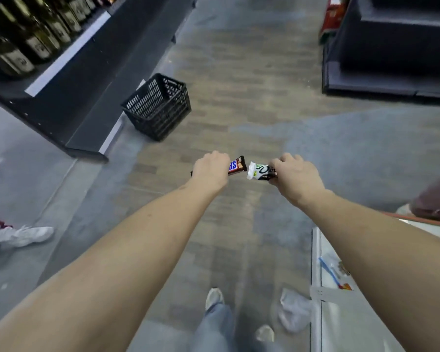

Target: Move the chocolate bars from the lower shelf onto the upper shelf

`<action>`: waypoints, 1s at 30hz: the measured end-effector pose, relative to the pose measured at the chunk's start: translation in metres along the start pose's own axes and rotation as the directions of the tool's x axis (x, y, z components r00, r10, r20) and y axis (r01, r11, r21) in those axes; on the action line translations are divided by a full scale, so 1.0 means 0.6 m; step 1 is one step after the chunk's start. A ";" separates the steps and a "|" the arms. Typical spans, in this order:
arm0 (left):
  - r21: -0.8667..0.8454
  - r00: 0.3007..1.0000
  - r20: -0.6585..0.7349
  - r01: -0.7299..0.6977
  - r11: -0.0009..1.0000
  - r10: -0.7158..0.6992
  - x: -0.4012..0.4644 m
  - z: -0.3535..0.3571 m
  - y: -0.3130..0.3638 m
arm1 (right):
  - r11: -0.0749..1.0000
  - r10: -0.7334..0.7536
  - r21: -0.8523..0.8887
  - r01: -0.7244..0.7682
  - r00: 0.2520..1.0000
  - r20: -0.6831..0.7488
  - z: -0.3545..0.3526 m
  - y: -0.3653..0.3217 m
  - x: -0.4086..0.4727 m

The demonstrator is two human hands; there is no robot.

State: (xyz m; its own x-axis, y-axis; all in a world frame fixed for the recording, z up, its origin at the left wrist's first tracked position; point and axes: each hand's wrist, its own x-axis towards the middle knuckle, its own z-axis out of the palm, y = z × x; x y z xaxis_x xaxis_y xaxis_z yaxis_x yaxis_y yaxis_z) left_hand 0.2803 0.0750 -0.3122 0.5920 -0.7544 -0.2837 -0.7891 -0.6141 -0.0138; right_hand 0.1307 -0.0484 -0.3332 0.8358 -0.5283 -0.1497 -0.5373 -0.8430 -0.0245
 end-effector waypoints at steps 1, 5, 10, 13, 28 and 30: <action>0.002 1.000 0.008 -0.004 1.000 0.004 0.008 0.007 -0.009 | 1.000 0.004 0.002 -0.004 1.000 0.009 0.006 -0.008 0.007; -0.010 1.000 0.013 -0.025 1.000 0.025 0.047 0.019 -0.043 | 1.000 0.028 0.003 -0.028 0.999 0.023 0.014 -0.034 0.043; -0.003 0.999 -0.004 -0.048 0.999 0.048 0.107 0.015 -0.080 | 0.997 0.070 0.020 -0.070 0.998 0.010 0.018 -0.058 0.096; 0.018 0.997 0.020 -0.071 0.997 0.071 0.143 0.016 -0.097 | 0.995 0.078 0.064 -0.079 0.997 0.019 0.026 -0.062 0.126; 0.049 0.996 0.003 -0.093 0.994 0.093 0.404 -0.035 -0.046 | 0.992 0.021 0.128 -0.021 1.000 -0.001 0.024 0.064 0.360; 0.061 0.997 0.013 -0.080 0.995 0.079 0.453 -0.053 -0.030 | 0.992 -0.012 0.122 0.012 1.000 0.003 0.017 0.099 0.404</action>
State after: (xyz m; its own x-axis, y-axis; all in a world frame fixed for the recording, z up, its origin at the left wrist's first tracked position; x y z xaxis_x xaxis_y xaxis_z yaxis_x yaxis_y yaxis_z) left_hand 0.4604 -0.1264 -0.3584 0.5254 -0.7976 -0.2965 -0.8424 -0.5366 -0.0492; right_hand 0.3003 -0.2257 -0.3810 0.8420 -0.5174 -0.1527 -0.5370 -0.8306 -0.1470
